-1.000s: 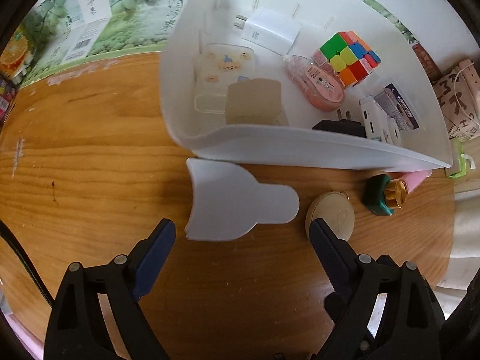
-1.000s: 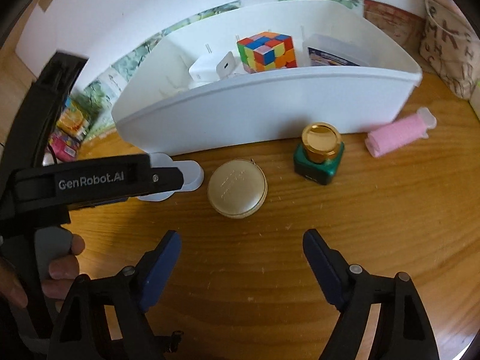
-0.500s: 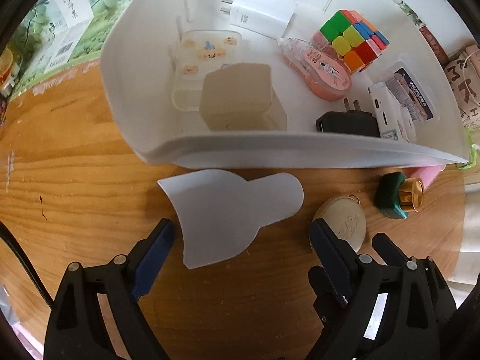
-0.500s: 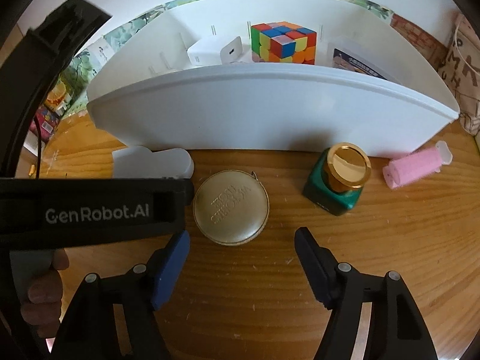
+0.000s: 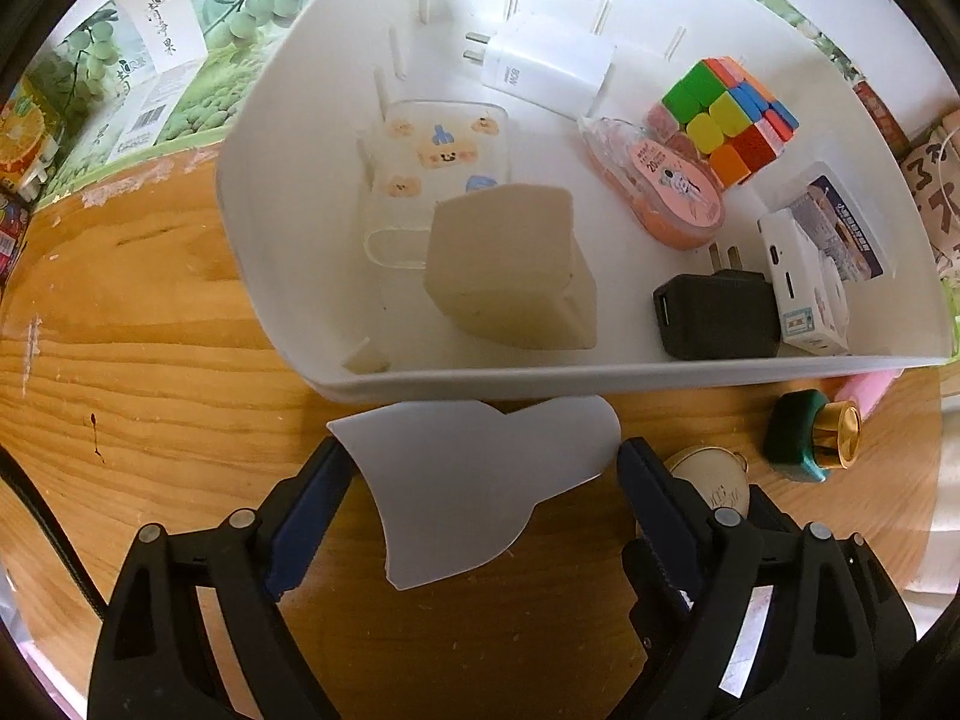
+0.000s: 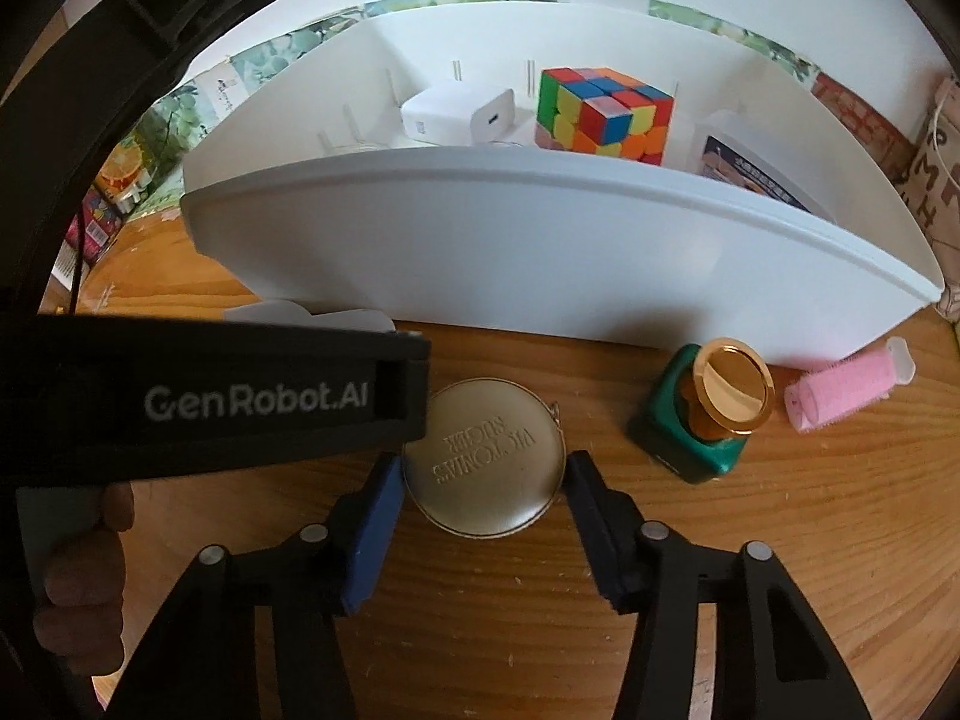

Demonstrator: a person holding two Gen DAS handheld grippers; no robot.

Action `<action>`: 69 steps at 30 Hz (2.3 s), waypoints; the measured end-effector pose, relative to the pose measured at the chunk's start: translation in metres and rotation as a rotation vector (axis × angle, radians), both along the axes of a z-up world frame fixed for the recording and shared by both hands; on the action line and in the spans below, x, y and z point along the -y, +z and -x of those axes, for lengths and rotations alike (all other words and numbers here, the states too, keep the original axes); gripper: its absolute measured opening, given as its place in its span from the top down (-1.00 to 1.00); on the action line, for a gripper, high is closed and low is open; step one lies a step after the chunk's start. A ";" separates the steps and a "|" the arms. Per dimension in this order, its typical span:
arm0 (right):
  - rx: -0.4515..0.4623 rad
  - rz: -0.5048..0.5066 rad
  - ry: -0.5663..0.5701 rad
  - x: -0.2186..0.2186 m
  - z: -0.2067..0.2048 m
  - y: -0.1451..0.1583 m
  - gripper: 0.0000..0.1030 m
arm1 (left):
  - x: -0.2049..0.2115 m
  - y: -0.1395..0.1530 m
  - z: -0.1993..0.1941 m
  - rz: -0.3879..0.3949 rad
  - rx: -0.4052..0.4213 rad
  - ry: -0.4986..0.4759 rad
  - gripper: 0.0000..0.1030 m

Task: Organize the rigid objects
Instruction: 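Grasp the round gold compact with the right tool while the left approaches the white scoop, then hold the gold compact in the right tool while the left hovers over the white scoop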

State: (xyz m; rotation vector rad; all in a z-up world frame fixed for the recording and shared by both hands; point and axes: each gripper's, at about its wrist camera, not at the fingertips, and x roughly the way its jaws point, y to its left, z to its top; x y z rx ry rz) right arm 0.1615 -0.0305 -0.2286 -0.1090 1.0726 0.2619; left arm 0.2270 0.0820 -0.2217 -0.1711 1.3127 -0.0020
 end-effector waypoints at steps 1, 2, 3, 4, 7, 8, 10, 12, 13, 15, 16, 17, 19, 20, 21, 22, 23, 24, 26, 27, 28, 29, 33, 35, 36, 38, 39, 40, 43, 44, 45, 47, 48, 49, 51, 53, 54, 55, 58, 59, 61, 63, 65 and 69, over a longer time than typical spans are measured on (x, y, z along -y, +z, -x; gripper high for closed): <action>-0.001 -0.002 -0.001 0.000 0.000 0.001 -0.08 | -0.001 0.000 -0.001 0.001 -0.001 -0.002 -0.76; -0.002 -0.007 -0.001 0.001 0.001 0.001 -0.08 | -0.003 0.001 0.001 0.002 -0.001 -0.002 -0.75; -0.003 -0.006 -0.003 0.001 0.001 0.002 -0.08 | -0.002 0.001 0.001 0.003 -0.001 -0.001 -0.75; -0.004 -0.006 -0.004 0.000 0.000 0.002 -0.08 | -0.003 0.001 0.001 0.004 -0.002 -0.001 -0.73; -0.011 -0.009 -0.007 -0.001 0.000 0.002 -0.07 | -0.002 0.002 0.002 0.009 -0.005 -0.001 -0.70; -0.014 -0.011 -0.009 0.000 0.000 0.002 -0.07 | -0.002 0.002 0.002 0.010 -0.006 -0.003 -0.69; -0.019 -0.013 -0.012 -0.002 0.000 0.002 -0.07 | -0.002 0.002 0.003 0.012 -0.009 -0.002 -0.69; -0.025 -0.019 -0.015 -0.001 0.001 0.003 -0.07 | -0.004 0.002 0.005 0.017 -0.015 -0.002 -0.69; -0.027 -0.029 -0.016 0.000 0.002 0.004 -0.07 | -0.005 0.002 0.005 0.024 -0.019 -0.003 -0.68; -0.024 -0.041 -0.013 0.000 0.004 0.007 -0.07 | -0.009 0.004 0.008 0.048 -0.024 0.007 -0.67; -0.022 -0.039 -0.010 0.000 0.005 0.009 -0.07 | -0.010 0.004 0.010 0.050 -0.026 0.012 -0.67; -0.020 -0.040 -0.010 -0.001 0.006 0.010 -0.07 | -0.011 0.005 0.011 0.050 -0.027 0.014 -0.67; -0.015 -0.042 -0.006 0.000 0.009 0.013 -0.07 | -0.013 0.008 0.014 0.050 -0.018 0.022 -0.66; -0.011 -0.041 -0.004 -0.001 0.010 0.015 -0.07 | -0.014 0.011 0.016 0.049 -0.010 0.024 -0.66; -0.008 -0.041 -0.002 -0.001 0.012 0.017 -0.07 | -0.015 0.013 0.018 0.048 -0.002 0.025 -0.65; -0.003 -0.042 0.000 -0.001 0.014 0.018 -0.07 | -0.015 0.015 0.022 0.045 0.005 0.027 -0.25; 0.002 -0.042 0.004 -0.001 0.016 0.020 -0.07 | -0.017 0.021 0.025 0.030 0.030 0.035 0.13; 0.008 -0.043 0.006 -0.001 0.018 0.023 -0.07 | -0.019 0.025 0.027 0.056 0.042 0.035 0.36; 0.022 -0.045 0.013 0.000 0.023 0.029 -0.07 | -0.019 0.028 0.030 0.065 0.045 0.029 0.37; 0.027 -0.046 0.014 -0.001 0.025 0.030 -0.07 | -0.021 0.029 0.033 0.069 0.046 0.031 0.52; 0.032 -0.046 0.017 -0.002 0.027 0.032 -0.07 | -0.023 0.030 0.035 0.083 0.045 0.036 0.56; 0.036 -0.045 0.018 -0.002 0.029 0.034 -0.07 | -0.027 0.031 0.039 0.103 0.045 0.045 0.56; 0.051 -0.047 0.020 -0.001 0.039 0.039 -0.07 | -0.039 0.034 0.052 0.134 0.062 0.071 0.59; 0.045 -0.050 0.020 -0.001 0.042 0.038 -0.07 | -0.043 0.034 0.057 0.170 0.072 0.082 0.58; 0.040 -0.052 0.018 0.000 0.044 0.037 -0.07 | -0.045 0.033 0.059 0.195 0.074 0.085 0.52; 0.030 -0.054 0.011 0.001 0.048 0.035 -0.07 | -0.050 0.033 0.064 0.225 0.078 0.092 0.38; 0.027 -0.056 0.008 0.002 0.049 0.034 -0.07 | -0.044 0.035 0.064 0.233 0.081 0.093 0.24; 0.022 -0.060 0.002 0.004 0.050 0.033 -0.07 | -0.044 0.035 0.065 0.244 0.086 0.092 0.12; 0.015 -0.061 -0.013 0.009 0.052 0.032 -0.07 | -0.035 0.042 0.067 0.249 0.104 0.083 -0.21; 0.013 -0.062 -0.018 0.011 0.053 0.031 -0.07 | -0.033 0.043 0.065 0.245 0.106 0.077 -0.28; 0.011 -0.062 -0.023 0.012 0.053 0.031 -0.07 | -0.030 0.043 0.062 0.241 0.106 0.072 -0.42; 0.007 -0.062 -0.030 0.015 0.054 0.030 -0.07 | -0.022 0.039 0.052 0.240 0.098 0.067 -0.58; 0.004 -0.062 -0.032 0.017 0.055 0.029 -0.07 | -0.021 0.037 0.049 0.239 0.093 0.067 -0.64; 0.000 -0.062 -0.033 0.018 0.055 0.028 -0.07 | -0.021 0.035 0.046 0.237 0.083 0.068 -0.68; -0.009 -0.061 -0.033 0.021 0.056 0.027 -0.07 | -0.018 0.030 0.039 0.227 0.054 0.074 -0.75; -0.016 -0.059 -0.033 0.025 0.057 0.025 -0.07 | -0.014 0.027 0.034 0.210 0.034 0.073 -0.78; -0.019 -0.058 -0.034 0.027 0.057 0.025 -0.07 | -0.011 0.026 0.031 0.193 0.022 0.068 -0.79; -0.022 -0.055 -0.036 0.030 0.057 0.024 -0.07 | -0.008 0.025 0.029 0.183 0.015 0.062 -0.79; -0.031 -0.053 -0.045 0.039 0.056 0.022 -0.07 | 0.004 0.019 0.022 0.143 -0.015 0.044 -0.79; -0.035 -0.052 -0.049 0.043 0.056 0.022 -0.07 | 0.009 0.015 0.020 0.129 -0.031 0.041 -0.79; -0.041 -0.052 -0.053 0.049 0.055 0.020 -0.07 | 0.014 0.010 0.016 0.112 -0.053 0.043 -0.79; -0.046 -0.053 -0.055 0.056 0.054 0.020 -0.07 | 0.019 0.004 0.013 0.088 -0.080 0.054 -0.79; -0.050 -0.055 -0.055 0.062 0.053 0.020 -0.07 | 0.021 0.000 0.011 0.073 -0.090 0.064 -0.79; -0.060 -0.060 -0.050 0.071 0.049 0.019 -0.07 | 0.024 -0.005 0.007 0.056 -0.100 0.102 -0.79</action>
